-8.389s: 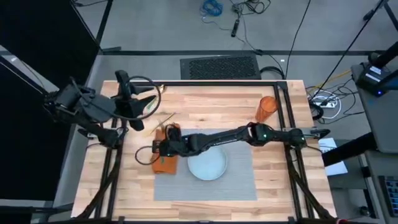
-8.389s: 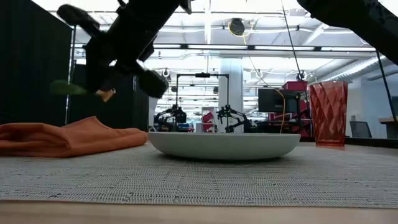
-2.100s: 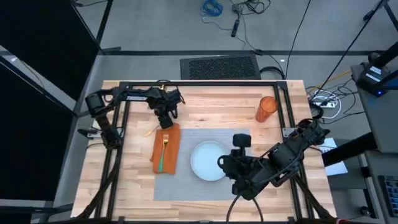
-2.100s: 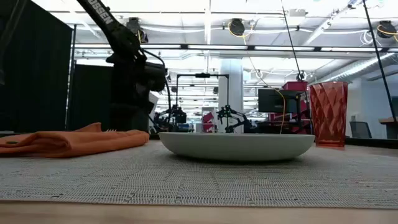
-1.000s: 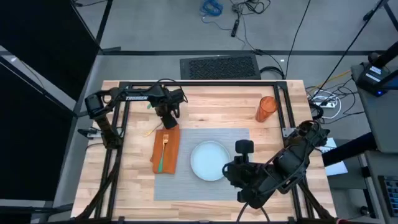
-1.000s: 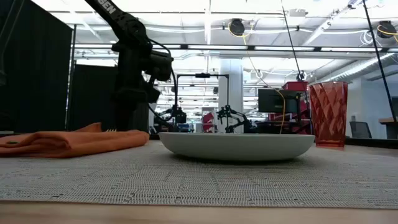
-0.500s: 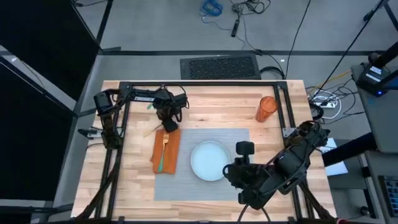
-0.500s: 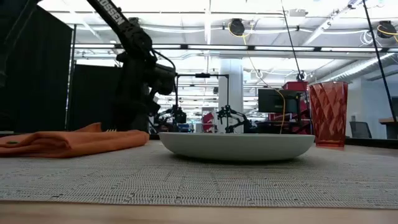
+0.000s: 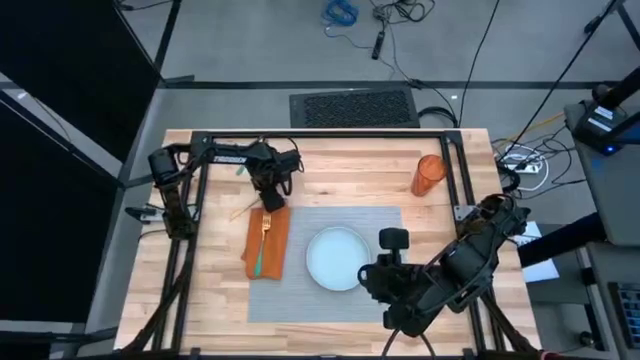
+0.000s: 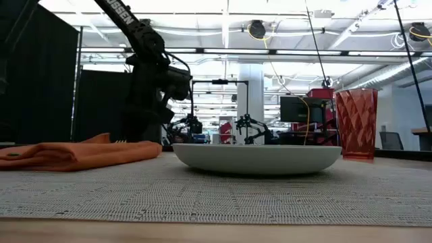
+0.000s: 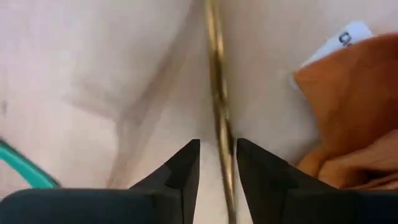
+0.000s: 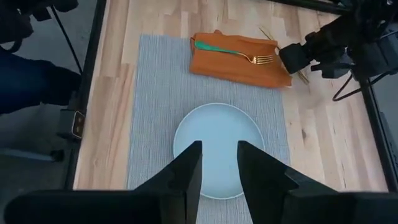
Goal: Set table place
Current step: Put the gold table knife on the gray table mat to the right of the blue plate
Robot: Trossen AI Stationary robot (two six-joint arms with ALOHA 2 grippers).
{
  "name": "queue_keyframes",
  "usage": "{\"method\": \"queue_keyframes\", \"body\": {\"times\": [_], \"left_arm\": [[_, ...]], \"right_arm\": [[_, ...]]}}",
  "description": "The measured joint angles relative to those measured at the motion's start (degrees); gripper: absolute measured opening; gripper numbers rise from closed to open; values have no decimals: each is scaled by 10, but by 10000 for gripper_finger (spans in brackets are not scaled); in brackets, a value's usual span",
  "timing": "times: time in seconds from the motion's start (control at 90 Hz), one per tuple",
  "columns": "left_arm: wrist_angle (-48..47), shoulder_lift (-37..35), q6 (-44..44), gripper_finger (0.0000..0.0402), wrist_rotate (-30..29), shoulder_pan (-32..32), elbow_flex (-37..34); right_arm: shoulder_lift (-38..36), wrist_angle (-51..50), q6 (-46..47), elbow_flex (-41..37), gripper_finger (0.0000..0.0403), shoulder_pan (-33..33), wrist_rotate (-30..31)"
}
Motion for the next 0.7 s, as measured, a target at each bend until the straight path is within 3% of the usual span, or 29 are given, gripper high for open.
{"method": "queue_keyframes", "body": {"times": [0.7], "left_arm": [[4, -21, -6, 91, 0, -2, -4]], "right_arm": [[0, 1, -10, 0, 86, 0, 1]]}}
